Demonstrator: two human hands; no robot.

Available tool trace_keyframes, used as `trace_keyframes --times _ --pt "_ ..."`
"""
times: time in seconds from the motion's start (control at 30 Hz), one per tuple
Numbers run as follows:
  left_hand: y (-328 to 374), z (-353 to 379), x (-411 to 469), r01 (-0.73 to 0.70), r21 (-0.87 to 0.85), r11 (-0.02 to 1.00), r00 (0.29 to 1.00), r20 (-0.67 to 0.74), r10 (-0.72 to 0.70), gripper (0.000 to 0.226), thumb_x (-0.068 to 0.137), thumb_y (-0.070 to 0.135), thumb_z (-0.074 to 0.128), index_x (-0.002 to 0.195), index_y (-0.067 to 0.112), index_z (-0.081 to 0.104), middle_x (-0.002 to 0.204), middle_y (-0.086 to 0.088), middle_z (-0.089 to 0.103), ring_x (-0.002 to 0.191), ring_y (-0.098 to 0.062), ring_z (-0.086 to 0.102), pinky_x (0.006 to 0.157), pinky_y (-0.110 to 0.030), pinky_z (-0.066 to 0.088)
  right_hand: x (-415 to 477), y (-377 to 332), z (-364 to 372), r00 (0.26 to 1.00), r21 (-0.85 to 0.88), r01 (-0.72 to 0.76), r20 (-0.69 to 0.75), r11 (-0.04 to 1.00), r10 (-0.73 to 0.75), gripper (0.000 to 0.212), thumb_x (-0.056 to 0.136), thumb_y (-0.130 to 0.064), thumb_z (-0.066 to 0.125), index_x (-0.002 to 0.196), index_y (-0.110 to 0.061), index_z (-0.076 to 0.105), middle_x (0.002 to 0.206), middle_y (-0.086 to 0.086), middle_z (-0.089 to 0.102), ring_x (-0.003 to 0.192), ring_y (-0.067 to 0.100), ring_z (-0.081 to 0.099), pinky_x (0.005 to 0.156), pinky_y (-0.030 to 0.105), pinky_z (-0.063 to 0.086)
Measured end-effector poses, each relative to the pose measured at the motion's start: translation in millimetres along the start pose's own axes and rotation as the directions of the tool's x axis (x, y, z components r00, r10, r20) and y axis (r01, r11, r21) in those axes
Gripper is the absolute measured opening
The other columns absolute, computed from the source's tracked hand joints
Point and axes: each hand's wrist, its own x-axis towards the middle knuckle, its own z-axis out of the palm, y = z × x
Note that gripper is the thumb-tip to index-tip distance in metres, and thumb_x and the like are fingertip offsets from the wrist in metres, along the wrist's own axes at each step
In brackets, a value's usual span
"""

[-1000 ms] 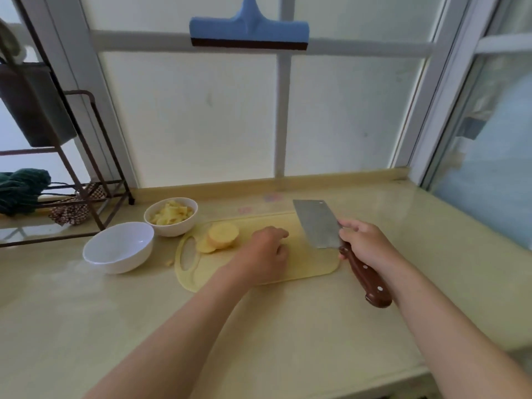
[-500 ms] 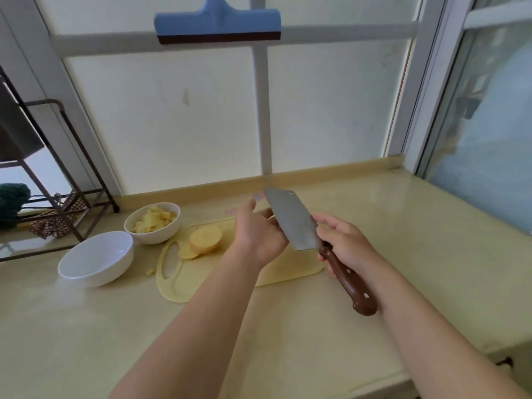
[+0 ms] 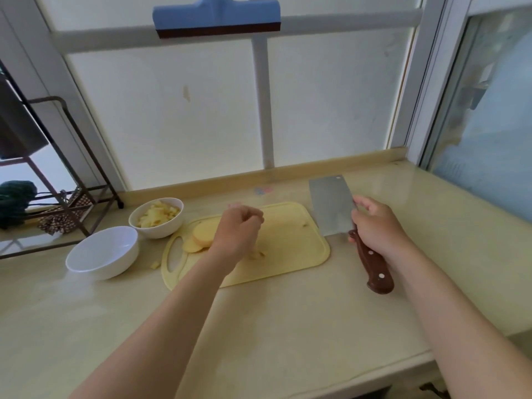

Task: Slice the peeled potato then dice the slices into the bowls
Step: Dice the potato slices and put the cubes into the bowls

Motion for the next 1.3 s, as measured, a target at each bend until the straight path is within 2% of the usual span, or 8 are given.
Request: trace_keyframes --times 0.07,0.23,0.33,0.43,0.6,0.8,1.0,1.3 --pt "-9 0 -5 -0.066 0.23 0.971 0.997 0.06 0.053 0.026 0.09 0.011 0.051 0.108 0.019 0.068 0.107 0.0 0.066 0.086 -0.015 0.062 0.072 -0.025 0.052 0 4 -6 1.0 -0.077 0.003 0.019 0.997 -0.001 0.043 0.105 -0.011 0.042 0.144 -0.023 0.057 0.095 -0.002 0.07 0.064 0.018 0.068 0.053 0.023 0.057" --pt "-20 2 -13 -0.275 0.604 0.748 0.955 0.258 0.144 0.052 0.085 0.019 0.055 0.137 0.018 0.054 0.136 0.001 0.053 0.124 -0.018 0.05 0.105 -0.028 0.04 -3 7 -10 0.996 -0.203 0.027 0.084 0.979 -0.01 0.041 0.105 -0.013 0.041 0.139 -0.027 0.059 0.087 0.004 0.069 0.06 0.019 0.066 0.042 0.025 0.049" --pt "-21 -1 -16 -0.322 0.646 0.692 0.94 0.307 0.151 0.056 0.085 0.023 0.057 0.14 0.016 0.051 0.141 0.0 0.051 0.128 -0.019 0.048 0.104 -0.023 0.036 -2 4 -4 0.99 -0.272 0.053 0.141 0.961 -0.015 0.043 0.105 -0.014 0.041 0.143 -0.028 0.056 0.091 0.011 0.072 0.063 0.022 0.068 0.069 0.048 0.061" --pt "-24 -6 -18 -0.337 0.671 0.661 0.938 0.297 0.177 0.052 0.087 0.023 0.058 0.138 0.014 0.054 0.14 -0.001 0.052 0.126 -0.02 0.049 0.103 -0.024 0.038 0 2 -2 0.984 -0.316 0.075 0.176 0.946 -0.019 0.043 0.105 -0.014 0.04 0.143 -0.028 0.056 0.093 0.013 0.072 0.063 0.021 0.067 0.07 0.052 0.061" --pt "-29 -9 -20 -0.336 0.673 0.66 0.942 0.234 0.241 0.027 0.091 0.023 0.061 0.111 0.006 0.067 0.112 -0.005 0.066 0.103 -0.024 0.058 0.089 -0.031 0.045 -8 2 2 0.962 -0.399 0.129 0.271 0.908 -0.018 0.042 0.106 -0.015 0.036 0.137 -0.035 0.057 0.083 0.003 0.066 0.062 0.018 0.067 0.038 0.021 0.041" --pt "-34 -8 -23 -0.23 0.577 0.784 0.968 0.056 0.243 0.035 0.087 0.025 0.072 0.119 0.009 0.069 0.101 -0.007 0.071 0.097 -0.022 0.063 0.09 -0.031 0.049 -28 2 37 0.949 -0.603 0.22 0.313 0.767 -0.026 0.026 0.1 -0.021 0.036 0.115 -0.023 0.057 0.109 0.005 0.068 0.094 0.03 0.066 0.087 0.044 0.056" --pt "-40 -16 -26 -0.211 0.481 0.851 0.974 0.024 0.227 0.034 0.089 0.02 0.071 0.121 0.008 0.068 0.106 -0.006 0.071 0.099 -0.018 0.065 0.085 -0.022 0.045 -52 -9 72 0.947 -0.703 0.242 0.32 0.669 -0.006 0.006 0.099 -0.021 0.035 0.097 -0.022 0.041 0.095 0.008 0.059 0.076 0.034 0.058 0.067 0.035 0.045" --pt "-48 -21 -21 -0.2 0.44 0.875 0.977 0.023 0.212 0.026 0.09 0.01 0.066 0.116 0.009 0.071 0.112 -0.004 0.072 0.103 -0.016 0.066 0.087 -0.018 0.044 -68 -24 90 0.945 -0.767 0.254 0.326 0.589 0.016 0.015 0.1 -0.017 0.036 0.114 -0.022 0.039 0.097 0.006 0.051 0.089 0.034 0.05 0.076 0.038 0.042"
